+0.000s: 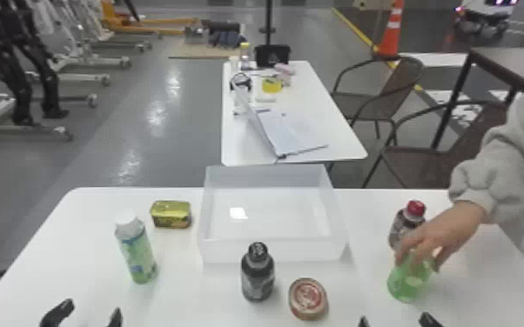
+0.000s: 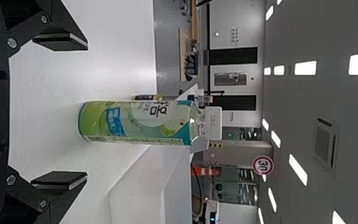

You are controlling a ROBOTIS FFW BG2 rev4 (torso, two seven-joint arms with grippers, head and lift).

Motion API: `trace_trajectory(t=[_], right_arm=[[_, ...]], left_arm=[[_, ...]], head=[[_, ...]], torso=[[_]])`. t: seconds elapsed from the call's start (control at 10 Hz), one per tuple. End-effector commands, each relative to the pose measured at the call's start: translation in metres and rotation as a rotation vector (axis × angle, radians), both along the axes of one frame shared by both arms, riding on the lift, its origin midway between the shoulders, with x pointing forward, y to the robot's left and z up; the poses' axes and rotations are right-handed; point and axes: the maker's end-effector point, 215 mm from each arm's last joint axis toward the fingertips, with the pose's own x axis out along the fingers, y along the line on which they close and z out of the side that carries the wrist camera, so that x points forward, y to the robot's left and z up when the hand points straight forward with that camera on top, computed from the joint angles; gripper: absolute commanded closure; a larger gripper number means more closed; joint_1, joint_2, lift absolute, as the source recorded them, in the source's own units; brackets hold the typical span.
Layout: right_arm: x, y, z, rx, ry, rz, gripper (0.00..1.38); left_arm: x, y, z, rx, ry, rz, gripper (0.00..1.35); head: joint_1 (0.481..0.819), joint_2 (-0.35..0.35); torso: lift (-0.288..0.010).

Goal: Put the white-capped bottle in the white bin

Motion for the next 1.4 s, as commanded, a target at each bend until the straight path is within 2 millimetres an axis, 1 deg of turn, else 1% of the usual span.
trace_trajectory(t=[0.0, 0.3, 0.5, 0.6, 0.7, 1.3], right_arm=[[0.000, 0.000, 0.000, -0.001, -0.002, 0.000, 0.09], [-0.001, -0.001, 0.004, -0.007, -0.017, -0.005, 0.09], [-0.014, -0.011, 0.015, -0.020, -0.050, -0.056, 0.09], [-0.021, -0.013, 0.017, -0.030, -0.053, -0.067, 0.09], [-0.023, -0.013, 0.016, -0.030, -0.048, -0.069, 0.09], [-0.019, -0.014, 0.015, -0.028, -0.049, -0.069, 0.09]], left_arm=[[-0.001, 0.000, -0.001, -0.002, 0.001, 0.001, 0.30], [-0.004, 0.004, -0.002, -0.015, 0.002, 0.020, 0.30], [-0.008, 0.004, -0.004, -0.021, 0.002, 0.026, 0.30], [-0.012, 0.005, -0.005, -0.020, 0.003, 0.036, 0.30], [-0.014, 0.006, -0.007, -0.024, 0.006, 0.040, 0.30], [-0.013, 0.005, -0.006, -0.026, 0.006, 0.041, 0.30]], head=[[0.549, 0.000], [0.549, 0.000], [0.549, 0.000], [0.549, 0.000], [0.549, 0.000], [0.549, 0.000]], torso=[[-0.100], [-0.100], [-0.100], [-0.100], [-0.100], [-0.100]])
